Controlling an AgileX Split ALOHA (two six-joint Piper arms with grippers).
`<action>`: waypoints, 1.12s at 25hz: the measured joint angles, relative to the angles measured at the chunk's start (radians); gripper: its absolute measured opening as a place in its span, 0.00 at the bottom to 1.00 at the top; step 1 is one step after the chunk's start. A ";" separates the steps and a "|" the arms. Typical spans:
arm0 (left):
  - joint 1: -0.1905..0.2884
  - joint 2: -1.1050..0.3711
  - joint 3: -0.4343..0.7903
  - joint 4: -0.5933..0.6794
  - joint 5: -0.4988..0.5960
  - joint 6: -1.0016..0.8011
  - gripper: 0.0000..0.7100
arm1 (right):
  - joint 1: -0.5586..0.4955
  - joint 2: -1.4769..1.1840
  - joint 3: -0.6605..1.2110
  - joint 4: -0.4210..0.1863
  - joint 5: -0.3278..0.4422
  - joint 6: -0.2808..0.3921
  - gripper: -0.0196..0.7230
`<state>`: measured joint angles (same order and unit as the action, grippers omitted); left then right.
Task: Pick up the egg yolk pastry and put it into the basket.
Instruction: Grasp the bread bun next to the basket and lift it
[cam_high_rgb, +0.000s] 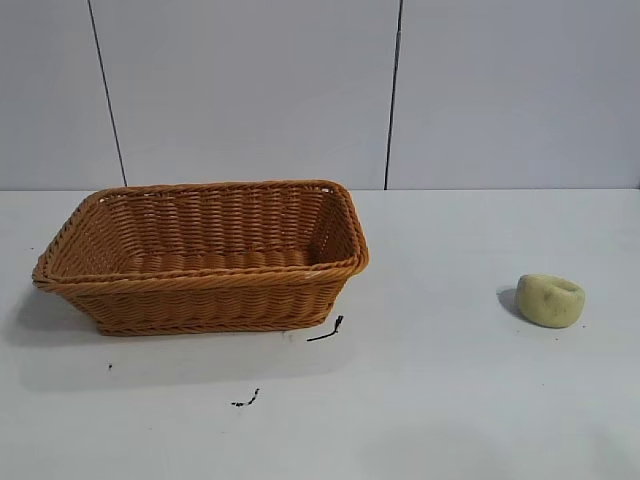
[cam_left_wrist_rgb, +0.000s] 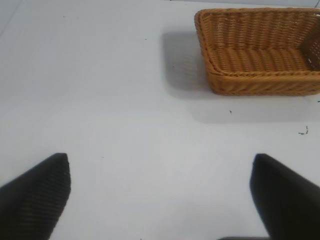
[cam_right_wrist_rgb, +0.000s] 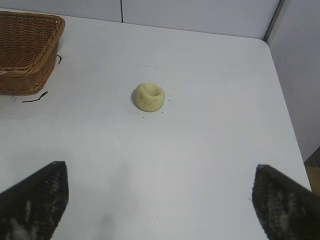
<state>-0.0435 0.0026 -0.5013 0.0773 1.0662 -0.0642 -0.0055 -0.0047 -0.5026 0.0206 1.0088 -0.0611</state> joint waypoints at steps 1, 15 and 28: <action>0.000 0.000 0.000 0.000 0.000 0.000 0.98 | 0.000 0.000 0.001 0.000 0.000 0.000 0.96; 0.000 0.000 0.000 0.000 0.000 0.000 0.98 | 0.000 0.199 -0.067 -0.001 0.000 0.001 0.96; 0.000 0.000 0.000 0.000 0.000 0.000 0.98 | 0.000 1.124 -0.433 0.002 -0.050 0.001 0.96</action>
<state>-0.0435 0.0026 -0.5013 0.0773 1.0662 -0.0642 -0.0055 1.1191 -0.9360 0.0230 0.9589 -0.0602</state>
